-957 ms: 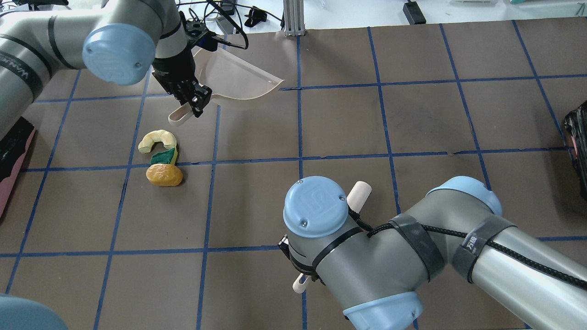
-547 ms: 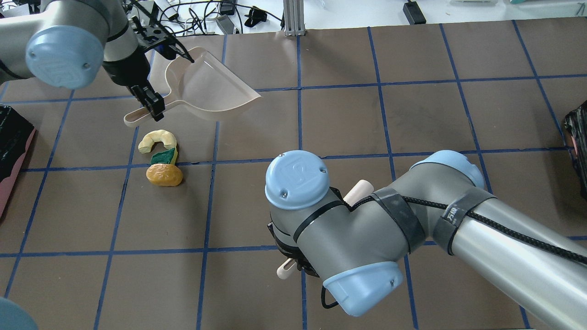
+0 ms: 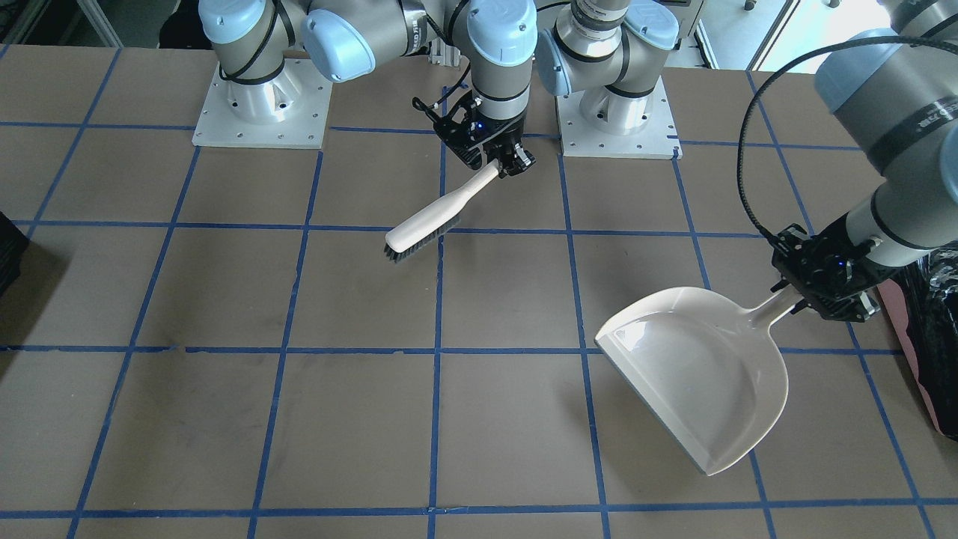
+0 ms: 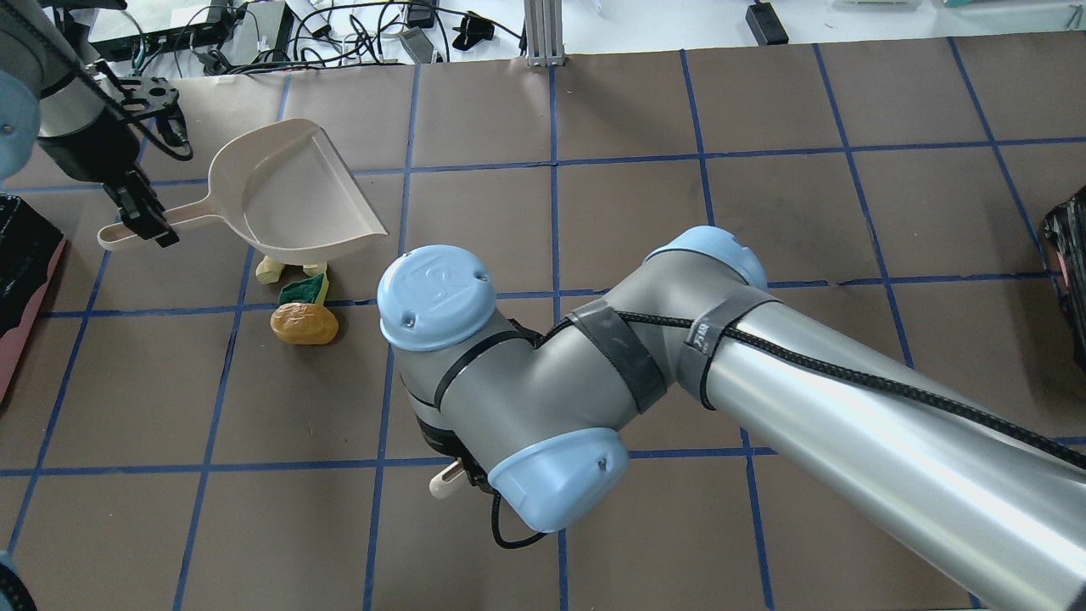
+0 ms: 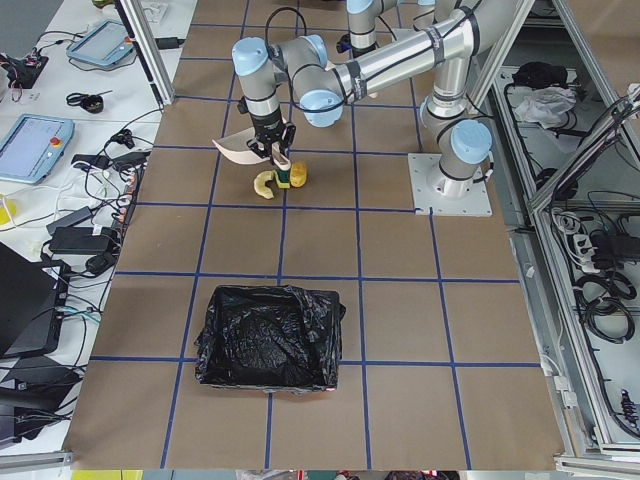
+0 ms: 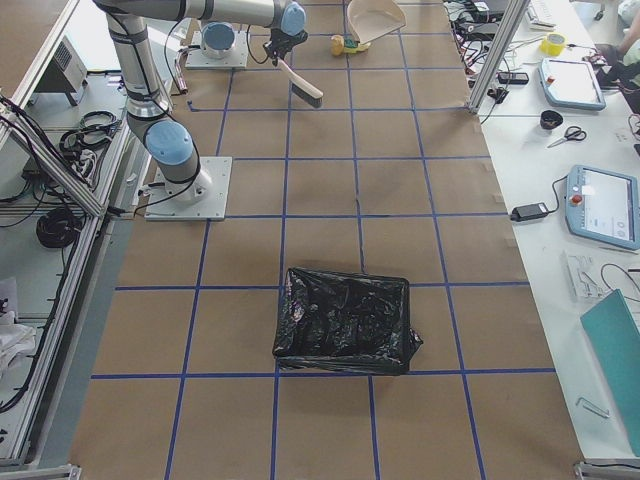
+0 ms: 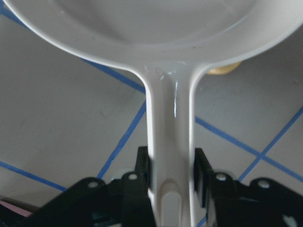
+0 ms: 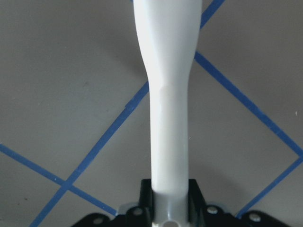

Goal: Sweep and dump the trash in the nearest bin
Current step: 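Lower the dustpan beside the trash while right brings brush behind trash, then sweep the potato, sponge and cream piece into the dustpan with right brush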

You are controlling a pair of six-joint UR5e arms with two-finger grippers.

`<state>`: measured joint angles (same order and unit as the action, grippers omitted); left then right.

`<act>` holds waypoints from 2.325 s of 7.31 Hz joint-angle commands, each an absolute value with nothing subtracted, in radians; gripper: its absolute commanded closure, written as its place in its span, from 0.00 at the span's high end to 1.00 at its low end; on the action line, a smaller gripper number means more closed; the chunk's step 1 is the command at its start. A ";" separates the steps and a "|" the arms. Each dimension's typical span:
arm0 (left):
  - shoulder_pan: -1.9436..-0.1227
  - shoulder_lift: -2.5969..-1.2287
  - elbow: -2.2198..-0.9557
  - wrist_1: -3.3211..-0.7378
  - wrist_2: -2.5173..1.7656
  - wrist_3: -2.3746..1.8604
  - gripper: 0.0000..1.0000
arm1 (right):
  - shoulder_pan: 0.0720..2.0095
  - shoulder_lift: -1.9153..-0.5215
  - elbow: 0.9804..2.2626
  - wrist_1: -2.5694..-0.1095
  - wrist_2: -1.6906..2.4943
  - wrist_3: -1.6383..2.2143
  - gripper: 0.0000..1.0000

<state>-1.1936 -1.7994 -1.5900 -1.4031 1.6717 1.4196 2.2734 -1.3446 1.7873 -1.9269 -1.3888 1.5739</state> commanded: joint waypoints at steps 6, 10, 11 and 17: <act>-0.946 -1.896 -1.605 -1.197 1.739 2.032 0.00 | 2.335 -1.175 1.585 -1.924 -1.327 1.667 0.00; -0.942 -1.972 -1.605 -1.082 1.753 2.239 0.00 | 2.371 -1.097 1.476 -1.936 -1.264 1.708 0.00; -0.942 -2.000 -1.603 -1.057 1.755 2.241 0.00 | 2.399 -1.035 1.401 -1.937 -1.272 1.756 0.00; -1.026 -2.016 -1.605 -1.034 1.877 2.019 0.00 | 2.434 -0.847 1.153 -1.939 -1.264 1.758 0.00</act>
<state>-0.9783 -2.0275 -1.6022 -1.0241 1.8191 2.0980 2.4337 -0.8844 1.2099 -1.9390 -1.2695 1.7689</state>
